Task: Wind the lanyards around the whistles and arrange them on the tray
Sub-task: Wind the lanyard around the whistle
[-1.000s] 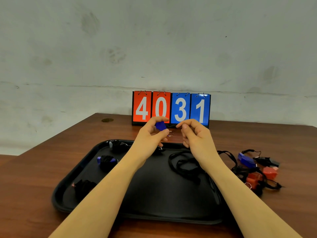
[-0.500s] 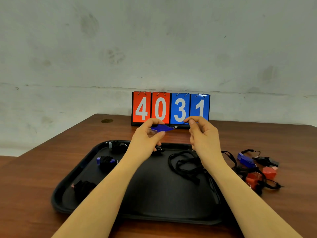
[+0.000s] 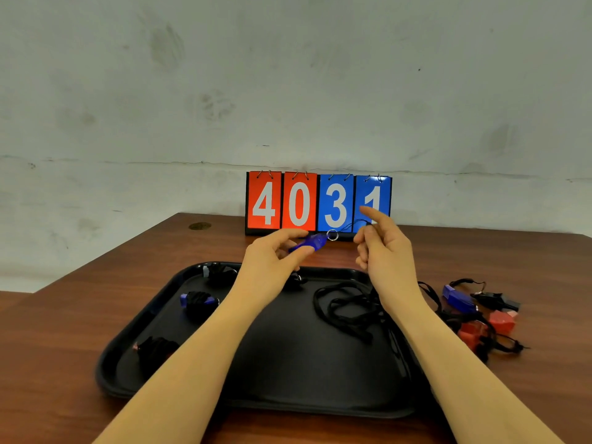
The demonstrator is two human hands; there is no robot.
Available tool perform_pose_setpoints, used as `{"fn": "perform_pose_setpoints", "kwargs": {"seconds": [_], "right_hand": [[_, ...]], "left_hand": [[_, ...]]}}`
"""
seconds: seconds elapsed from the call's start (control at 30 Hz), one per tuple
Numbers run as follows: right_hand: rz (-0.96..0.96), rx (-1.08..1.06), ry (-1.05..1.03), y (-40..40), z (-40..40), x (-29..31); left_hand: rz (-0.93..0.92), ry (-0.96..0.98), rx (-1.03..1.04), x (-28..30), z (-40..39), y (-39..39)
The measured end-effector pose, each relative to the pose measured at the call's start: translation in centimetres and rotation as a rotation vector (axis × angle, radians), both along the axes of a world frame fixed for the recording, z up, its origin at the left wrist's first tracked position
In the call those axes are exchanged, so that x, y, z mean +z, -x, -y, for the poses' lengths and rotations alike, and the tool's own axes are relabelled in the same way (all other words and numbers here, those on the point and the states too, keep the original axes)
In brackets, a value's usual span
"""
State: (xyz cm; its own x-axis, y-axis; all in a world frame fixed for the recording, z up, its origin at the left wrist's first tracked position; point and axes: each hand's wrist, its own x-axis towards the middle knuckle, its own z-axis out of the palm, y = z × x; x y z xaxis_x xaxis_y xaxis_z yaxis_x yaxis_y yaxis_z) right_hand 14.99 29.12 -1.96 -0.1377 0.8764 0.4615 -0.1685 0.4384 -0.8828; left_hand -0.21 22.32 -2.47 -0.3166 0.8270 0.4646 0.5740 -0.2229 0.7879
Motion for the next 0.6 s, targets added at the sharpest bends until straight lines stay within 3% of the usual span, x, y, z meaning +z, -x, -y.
{"fn": "perform_pose_setpoints", "kwargs": {"seconds": [0.17,0.37,0.5,0.6], "right_hand": [[-0.015,-0.127,-0.018,-0.5,-0.6,-0.2],[-0.034,-0.177,0.005,-0.7,-1.0,-0.5],[0.080,-0.236,-0.018,-0.8,-1.1,-0.7],[0.280,-0.293,-0.156,-0.3,-1.0,-1.1]], "left_hand": [[0.353,-0.103,-0.168,0.8,0.7,-0.4],[0.621,-0.078,-0.355,0.9,1.0,-0.2],[0.767,-0.033,-0.416,0.9,1.0,-0.5],[0.899,-0.003,-0.433,1.1,1.0,-0.7]]}}
